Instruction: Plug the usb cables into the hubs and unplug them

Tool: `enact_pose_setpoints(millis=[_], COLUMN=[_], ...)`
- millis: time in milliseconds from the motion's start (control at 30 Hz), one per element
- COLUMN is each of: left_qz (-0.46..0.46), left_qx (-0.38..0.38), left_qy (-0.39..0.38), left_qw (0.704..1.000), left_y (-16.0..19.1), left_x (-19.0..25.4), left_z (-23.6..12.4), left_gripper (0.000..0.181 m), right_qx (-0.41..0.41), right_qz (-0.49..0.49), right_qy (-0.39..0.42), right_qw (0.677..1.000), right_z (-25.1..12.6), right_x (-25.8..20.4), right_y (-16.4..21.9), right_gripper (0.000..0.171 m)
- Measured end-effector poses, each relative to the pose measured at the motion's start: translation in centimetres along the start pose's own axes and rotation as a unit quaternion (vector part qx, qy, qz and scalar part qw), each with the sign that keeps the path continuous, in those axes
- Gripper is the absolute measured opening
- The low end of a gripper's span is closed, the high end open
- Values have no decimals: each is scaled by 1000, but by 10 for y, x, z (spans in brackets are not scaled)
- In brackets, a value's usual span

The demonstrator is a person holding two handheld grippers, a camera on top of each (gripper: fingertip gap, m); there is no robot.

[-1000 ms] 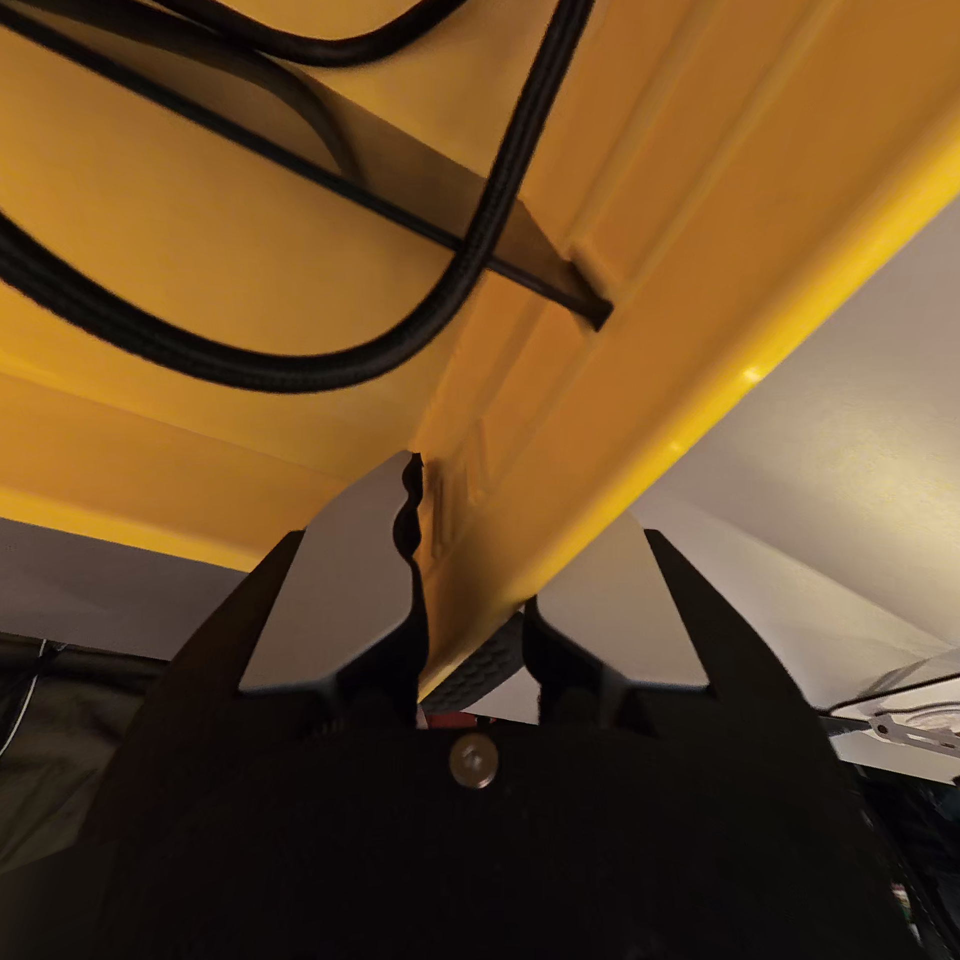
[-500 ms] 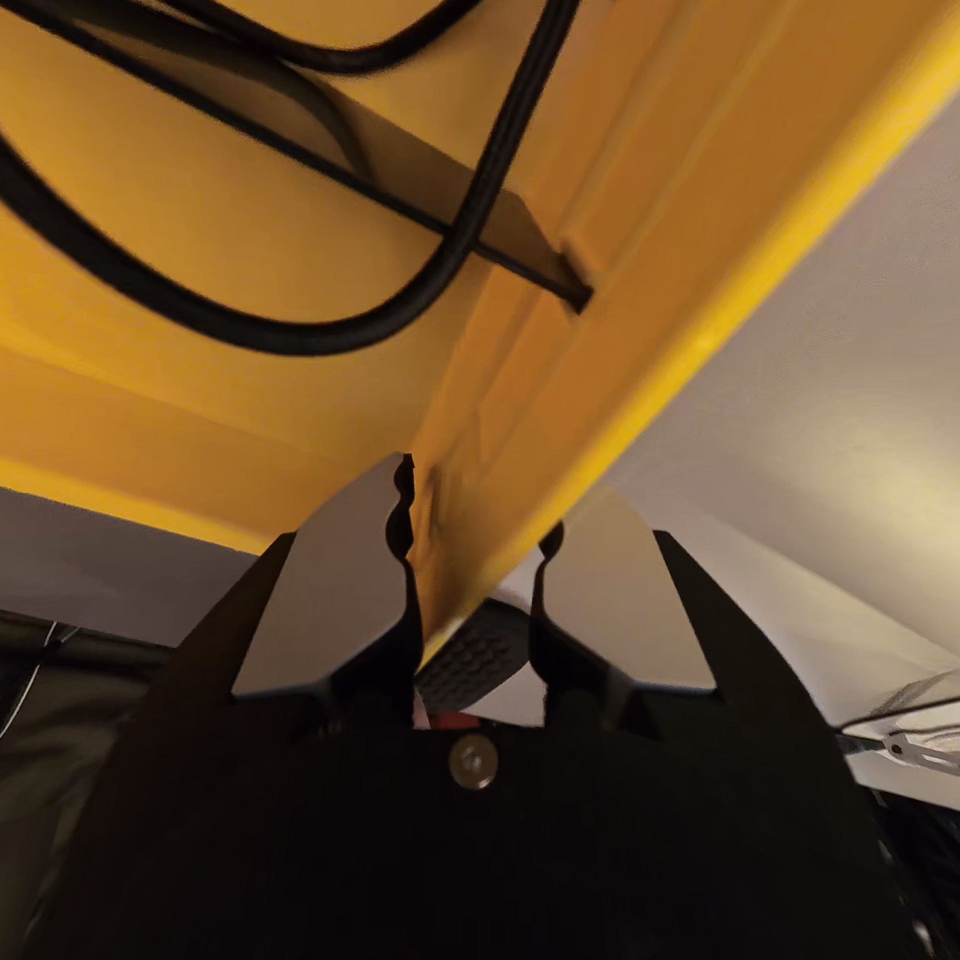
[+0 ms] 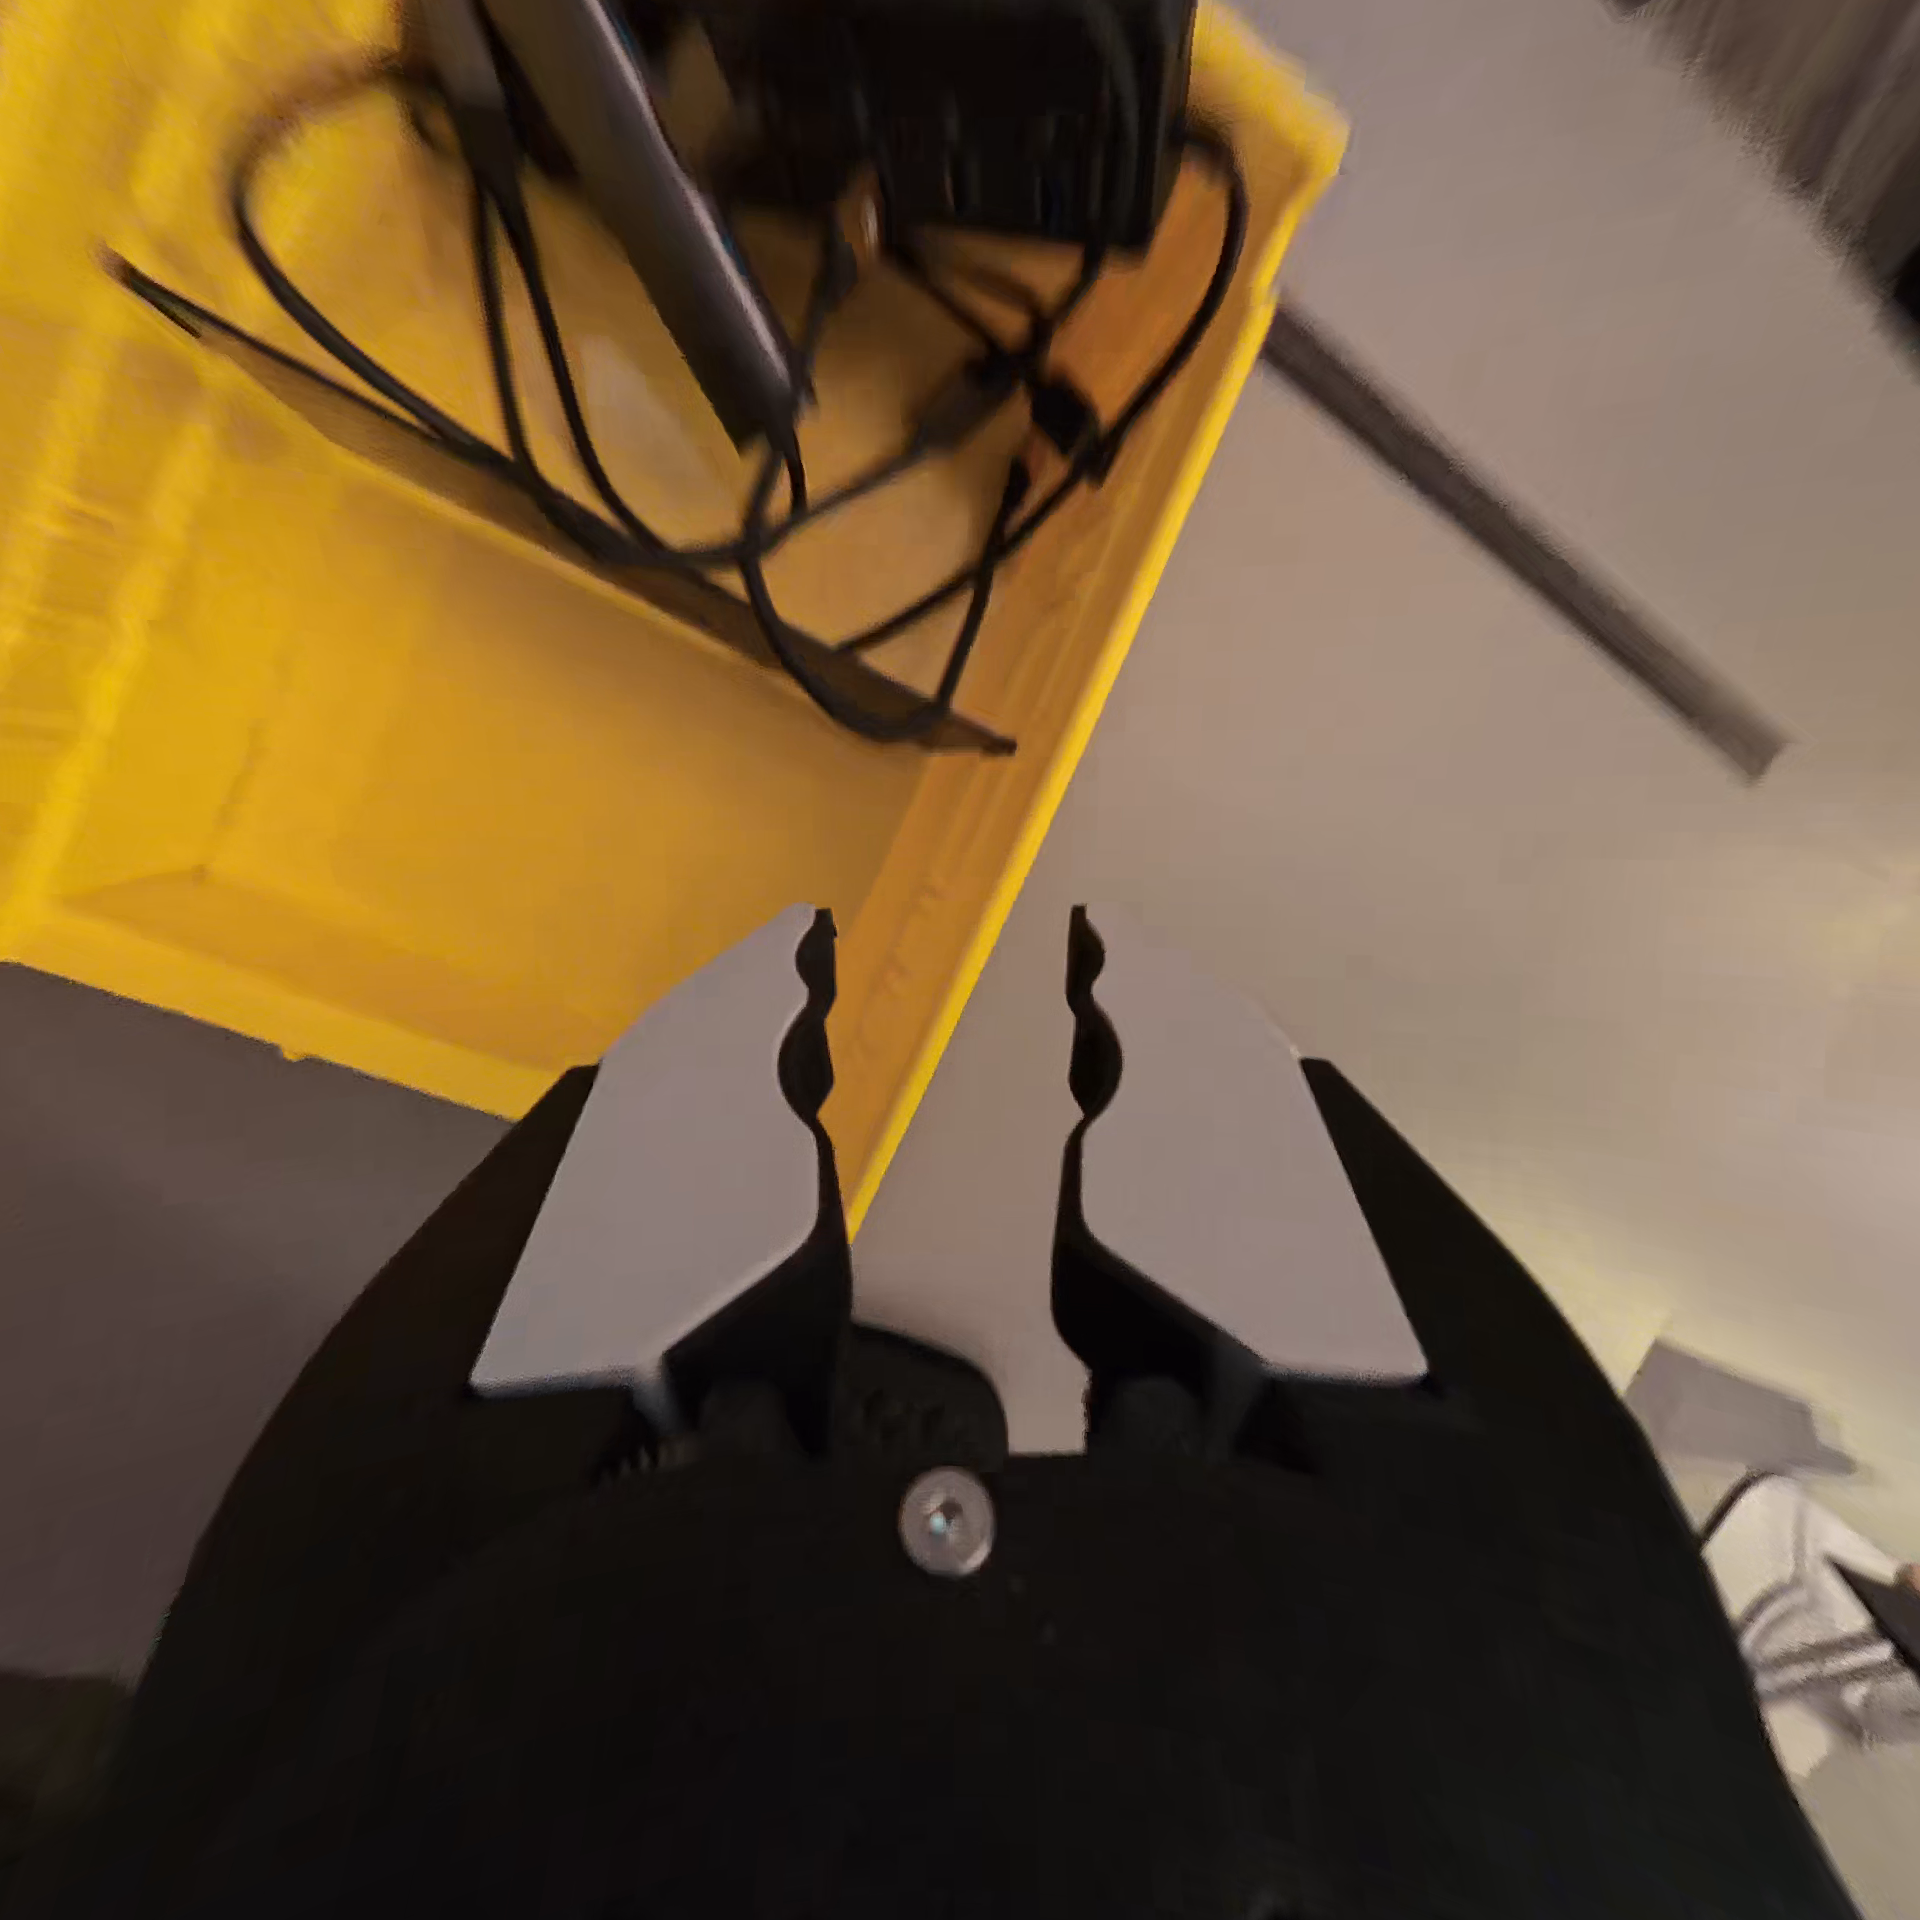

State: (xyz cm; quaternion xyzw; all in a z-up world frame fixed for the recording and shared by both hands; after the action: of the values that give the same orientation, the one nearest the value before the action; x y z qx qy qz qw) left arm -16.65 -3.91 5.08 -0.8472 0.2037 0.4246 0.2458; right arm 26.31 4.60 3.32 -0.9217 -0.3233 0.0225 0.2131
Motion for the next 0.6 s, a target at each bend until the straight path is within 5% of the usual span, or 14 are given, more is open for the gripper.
enact_pose_setpoints(millis=[233,433,600], left_qz=[-96,-189,-206], left_qx=[121,240,250], left_qy=[-64,-99,-97], left_qw=[986,947,941], left_y=[-18,-25,-22], left_x=[-30,-53,-58], left_z=[-30,-62,-65], left_gripper=[59,59,60], right_qx=[256,259,258], right_qz=[-120,-140,-129], right_qy=[64,112,111], right_qw=[957,949,951], right_z=[-62,-57,-55], right_x=[-43,-45,-39], right_y=[-41,-45,-45], right_gripper=[41,43,43])
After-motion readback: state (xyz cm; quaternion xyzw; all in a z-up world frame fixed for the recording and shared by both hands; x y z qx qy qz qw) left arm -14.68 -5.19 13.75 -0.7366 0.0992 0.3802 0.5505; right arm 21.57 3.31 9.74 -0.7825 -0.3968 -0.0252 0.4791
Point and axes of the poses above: each gripper's, where its closed fingertips meet, z out along the fingers, y out of its underside, x = y × z across the jaws, the point moved 6 cm from there along -z, back along the fingers, and after that the axes turned 8 degrees about -y, right-handed, at the moved point
